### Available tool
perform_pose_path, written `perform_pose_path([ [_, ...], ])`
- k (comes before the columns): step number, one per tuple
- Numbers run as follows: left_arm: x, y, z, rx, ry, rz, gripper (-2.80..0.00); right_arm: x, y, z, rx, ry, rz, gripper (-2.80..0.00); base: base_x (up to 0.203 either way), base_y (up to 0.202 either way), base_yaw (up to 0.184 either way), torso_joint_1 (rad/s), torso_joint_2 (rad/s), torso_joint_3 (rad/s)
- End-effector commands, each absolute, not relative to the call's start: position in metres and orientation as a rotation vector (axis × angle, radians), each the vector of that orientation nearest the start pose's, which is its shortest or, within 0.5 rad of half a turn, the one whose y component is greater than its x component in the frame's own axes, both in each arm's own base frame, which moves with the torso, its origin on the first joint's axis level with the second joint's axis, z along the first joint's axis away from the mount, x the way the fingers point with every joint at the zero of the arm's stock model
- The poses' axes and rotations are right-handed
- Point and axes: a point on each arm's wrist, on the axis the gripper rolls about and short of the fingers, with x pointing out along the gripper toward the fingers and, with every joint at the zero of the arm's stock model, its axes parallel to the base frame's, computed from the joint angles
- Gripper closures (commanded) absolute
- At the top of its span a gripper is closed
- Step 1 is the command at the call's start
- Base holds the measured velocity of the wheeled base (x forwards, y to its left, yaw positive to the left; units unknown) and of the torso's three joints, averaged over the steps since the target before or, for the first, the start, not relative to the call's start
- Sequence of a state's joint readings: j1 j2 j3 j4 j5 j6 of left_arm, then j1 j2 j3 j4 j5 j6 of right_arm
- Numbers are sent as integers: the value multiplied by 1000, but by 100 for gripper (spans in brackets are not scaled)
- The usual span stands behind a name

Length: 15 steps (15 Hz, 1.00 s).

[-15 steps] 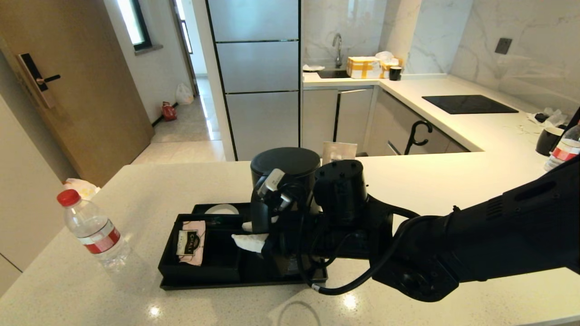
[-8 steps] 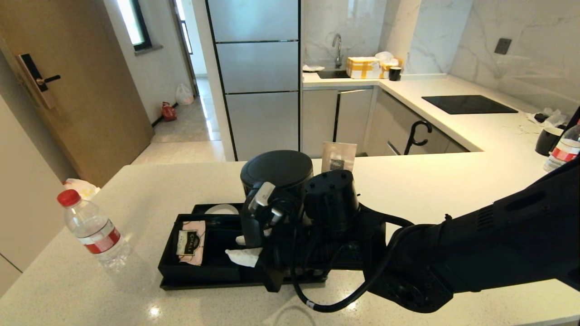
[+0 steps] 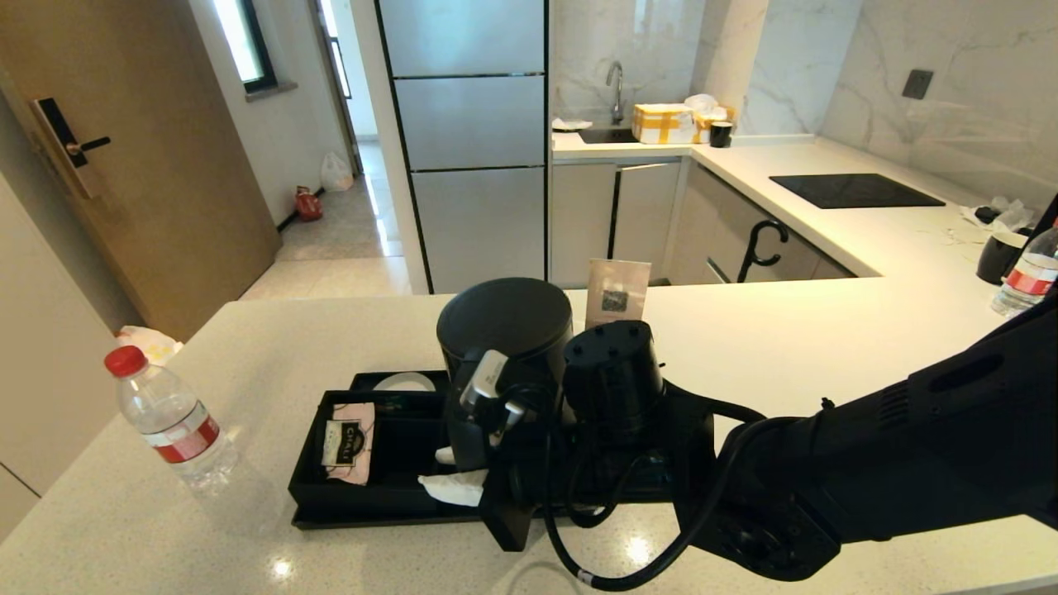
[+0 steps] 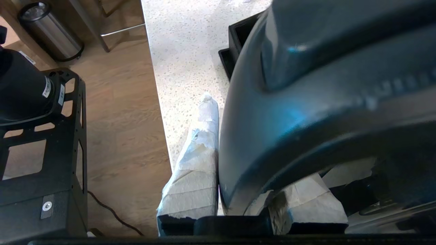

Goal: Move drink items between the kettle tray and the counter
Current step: Return the kettle to its original position

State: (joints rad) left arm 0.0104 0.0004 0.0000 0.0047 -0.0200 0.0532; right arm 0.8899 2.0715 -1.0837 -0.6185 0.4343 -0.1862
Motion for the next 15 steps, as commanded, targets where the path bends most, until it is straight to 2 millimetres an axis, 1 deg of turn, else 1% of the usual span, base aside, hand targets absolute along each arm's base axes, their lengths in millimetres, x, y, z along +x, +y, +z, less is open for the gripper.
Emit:
perform_pose_path([
  [1, -23, -1, 75, 54, 4, -9, 0, 242, 313, 124, -245, 260, 1345, 0, 0, 0, 0, 0, 0, 0],
  [3, -23, -1, 75, 54, 4, -9, 0, 243, 313, 125, -239, 260, 1346, 0, 0, 0, 0, 0, 0, 0],
  [4, -23, -1, 75, 54, 3, -9, 0, 252, 309, 133, -203, 253, 1329, 0, 0, 0, 0, 0, 0, 0],
  [5, -23, -1, 75, 54, 3, -9, 0, 254, 308, 135, -190, 254, 1327, 0, 0, 0, 0, 0, 0, 0],
  [8, -23, -1, 75, 54, 4, -9, 0, 255, 308, 135, -189, 258, 1324, 0, 0, 0, 0, 0, 0, 0],
  [10, -23, -1, 75, 54, 4, -9, 0, 275, 310, 132, -169, 279, 1285, 0, 0, 0, 0, 0, 0, 0],
  [11, -23, -1, 75, 54, 4, -9, 0, 277, 310, 131, -165, 291, 1277, 0, 0, 0, 0, 0, 0, 0],
  [15, -23, -1, 75, 54, 4, -9, 0, 272, 305, 127, -180, 308, 1298, 0, 0, 0, 0, 0, 0, 0],
])
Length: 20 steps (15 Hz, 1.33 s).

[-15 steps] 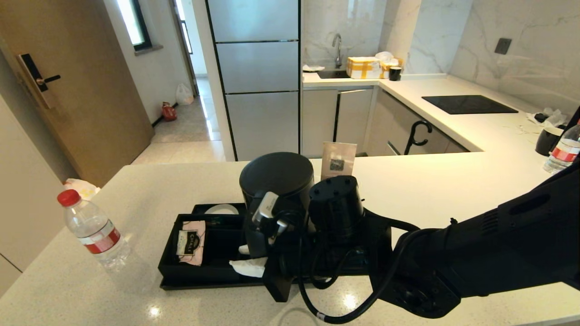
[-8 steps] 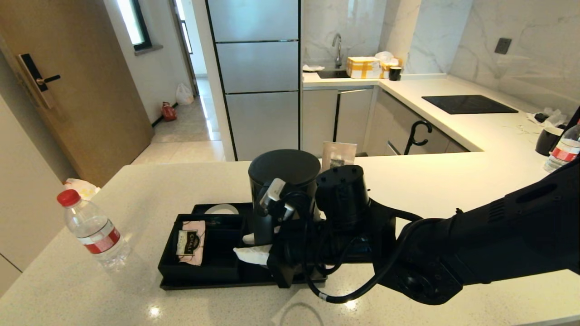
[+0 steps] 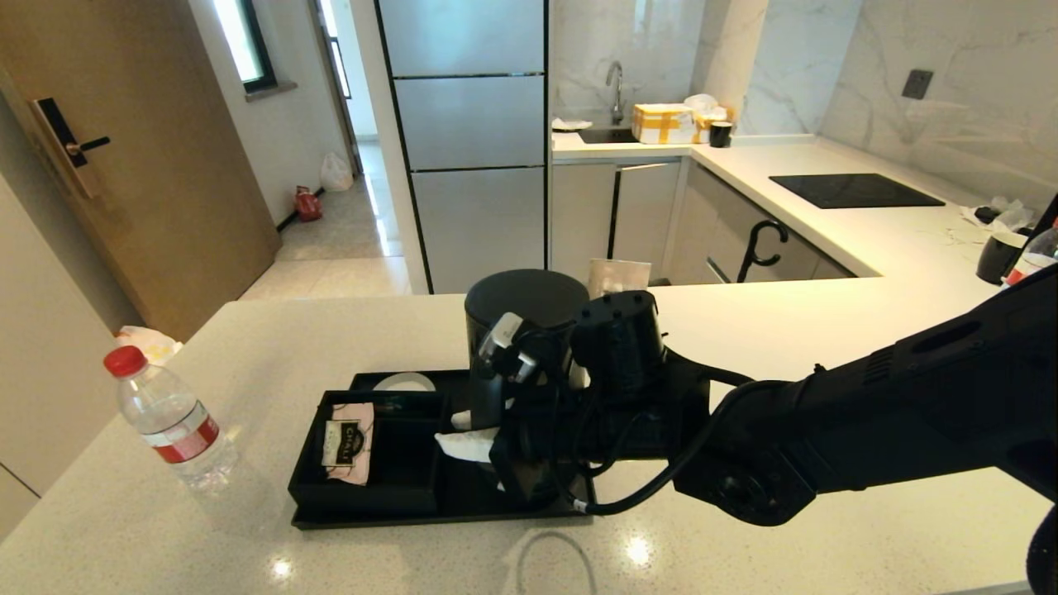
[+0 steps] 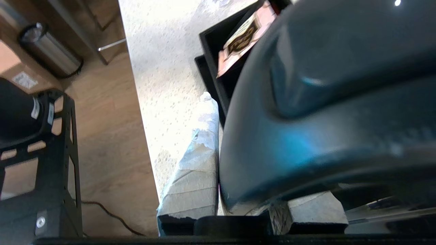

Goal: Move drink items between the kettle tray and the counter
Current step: Return the kettle to its original position

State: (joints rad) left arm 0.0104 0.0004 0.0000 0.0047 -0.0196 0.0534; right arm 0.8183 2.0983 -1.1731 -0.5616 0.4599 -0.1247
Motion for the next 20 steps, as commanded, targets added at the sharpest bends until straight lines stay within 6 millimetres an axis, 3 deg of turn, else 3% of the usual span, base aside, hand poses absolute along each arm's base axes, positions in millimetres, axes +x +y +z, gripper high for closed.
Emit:
perform_pose_path([
  [1, -23, -1, 75, 54, 3, -9, 0, 271, 304, 127, -182, 307, 1307, 0, 0, 0, 0, 0, 0, 0],
  [11, -23, -1, 75, 54, 3, -9, 0, 262, 299, 125, -223, 306, 1343, 0, 0, 0, 0, 0, 0, 0],
  [12, -23, -1, 75, 54, 3, -9, 0, 263, 300, 127, -221, 300, 1343, -280, 0, 0, 0, 0, 0, 0],
  [20, -23, -1, 75, 54, 4, -9, 0, 260, 295, 127, -223, 306, 1342, -280, 0, 0, 0, 0, 0, 0],
])
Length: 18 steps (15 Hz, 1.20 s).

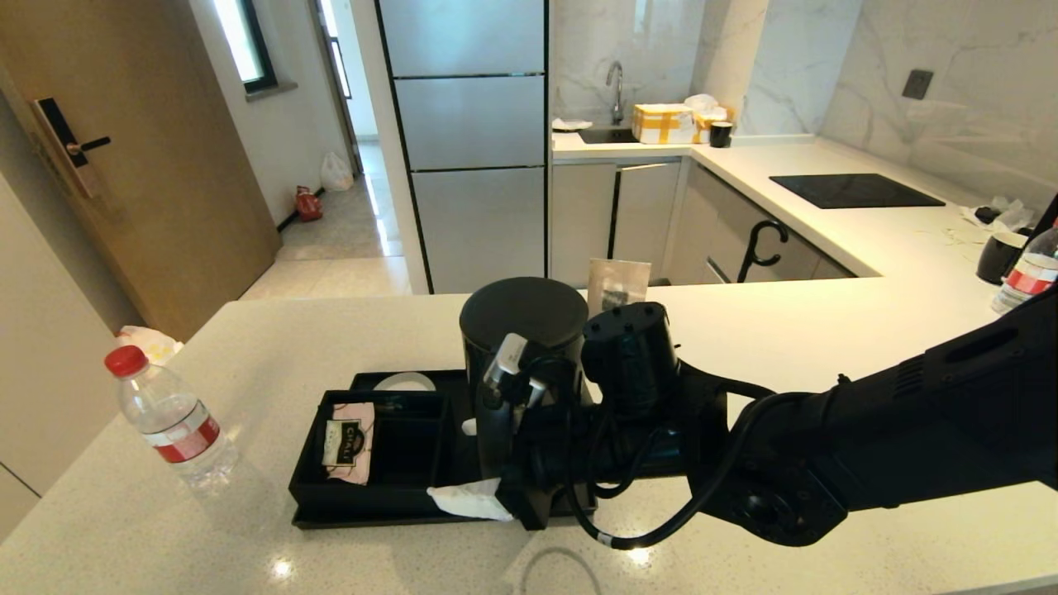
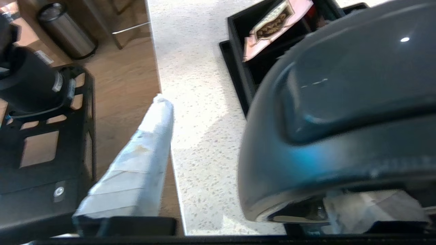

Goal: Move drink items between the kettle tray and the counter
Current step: Return the kettle to its original position

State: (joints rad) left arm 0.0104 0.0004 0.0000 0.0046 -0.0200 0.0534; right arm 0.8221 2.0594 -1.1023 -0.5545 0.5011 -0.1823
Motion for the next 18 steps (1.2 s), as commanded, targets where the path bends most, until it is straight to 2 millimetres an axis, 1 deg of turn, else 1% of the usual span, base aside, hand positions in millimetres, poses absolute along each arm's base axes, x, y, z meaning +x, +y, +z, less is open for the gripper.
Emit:
perform_pose_path([
  [1, -23, -1, 75, 54, 4, -9, 0, 260, 295, 127, -223, 306, 1342, -280, 0, 0, 0, 0, 0, 0],
  [3, -23, -1, 75, 55, 4, -9, 0, 256, 288, 128, -218, 316, 1347, -280, 0, 0, 0, 0, 0, 0],
  [5, -23, -1, 75, 55, 4, -9, 0, 256, 288, 128, -218, 316, 1347, -280, 0, 0, 0, 0, 0, 0],
  [7, -23, -1, 75, 54, 3, -9, 0, 249, 276, 134, -214, 316, 1338, -280, 0, 0, 0, 0, 0, 0],
  [9, -23, -1, 75, 54, 3, -9, 0, 248, 274, 135, -213, 318, 1334, -280, 0, 0, 0, 0, 0, 0],
  [11, -23, -1, 75, 54, 3, -9, 0, 243, 269, 142, -204, 306, 1335, -280, 0, 0, 0, 0, 0, 0],
  [13, -23, -1, 75, 55, 3, -9, 0, 242, 267, 144, -203, 304, 1334, -280, 0, 0, 0, 0, 0, 0],
  [14, -23, -1, 75, 54, 4, -9, 0, 238, 262, 151, -200, 289, 1331, -280, 0, 0, 0, 0, 0, 0],
  [16, -23, -1, 75, 55, 3, -9, 0, 238, 259, 152, -198, 290, 1326, -280, 0, 0, 0, 0, 0, 0],
  [18, -23, -1, 75, 54, 4, -9, 0, 239, 255, 158, -180, 281, 1313, -280, 0, 0, 0, 0, 0, 0],
])
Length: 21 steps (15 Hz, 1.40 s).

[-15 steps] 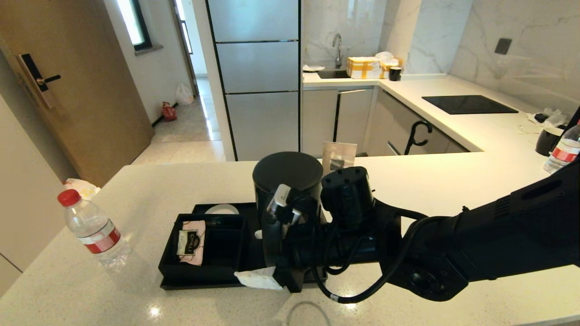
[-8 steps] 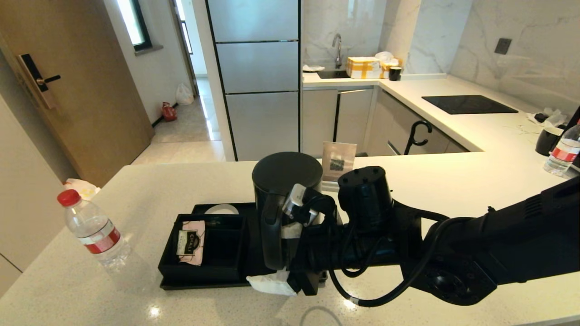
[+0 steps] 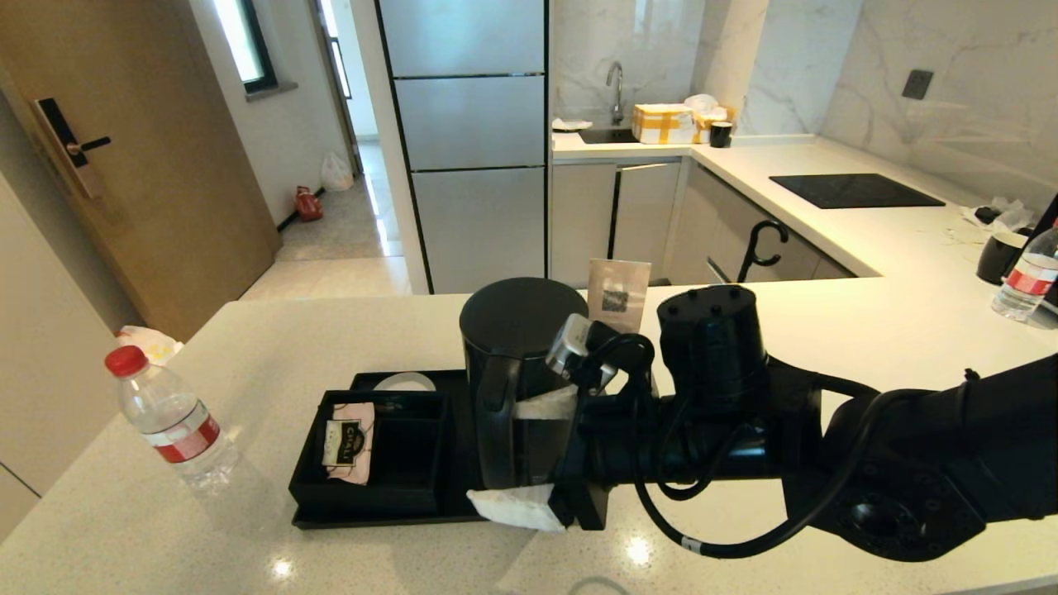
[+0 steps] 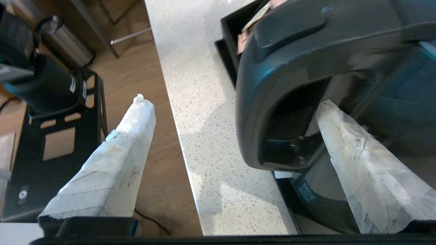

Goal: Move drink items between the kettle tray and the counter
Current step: Return the kettle to its original position, then return the bottled water to its original position

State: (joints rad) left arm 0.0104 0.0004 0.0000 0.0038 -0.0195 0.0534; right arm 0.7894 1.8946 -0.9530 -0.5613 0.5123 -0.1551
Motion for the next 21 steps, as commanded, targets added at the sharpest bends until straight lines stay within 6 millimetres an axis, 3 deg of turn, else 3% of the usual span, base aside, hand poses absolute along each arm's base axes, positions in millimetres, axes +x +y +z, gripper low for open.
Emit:
perform_pose_path([
  [1, -23, -1, 75, 54, 4, -9, 0, 239, 253, 161, -175, 272, 1307, -280, 0, 0, 0, 0, 0, 0],
  [3, -23, -1, 75, 54, 4, -9, 0, 240, 248, 166, -171, 261, 1294, -280, 0, 0, 0, 0, 0, 0],
  [8, -23, -1, 75, 54, 4, -9, 0, 246, 204, 201, -114, 210, 1181, -280, 0, 0, 0, 0, 0, 0],
  [10, -23, -1, 75, 54, 4, -9, 0, 246, 199, 202, -111, 225, 1169, -280, 0, 0, 0, 0, 0, 0],
  [14, -23, -1, 75, 54, 4, -9, 0, 229, 154, 223, -89, 235, 1097, -280, 0, 0, 0, 0, 0, 0],
  [17, -23, -1, 75, 55, 4, -9, 0, 228, 152, 222, -82, 249, 1091, -280, 0, 0, 0, 0, 0, 0],
  [21, -23, -1, 75, 54, 4, -9, 0, 213, 77, 253, 23, 218, 824, -280, 0, 0, 0, 0, 0, 0],
])
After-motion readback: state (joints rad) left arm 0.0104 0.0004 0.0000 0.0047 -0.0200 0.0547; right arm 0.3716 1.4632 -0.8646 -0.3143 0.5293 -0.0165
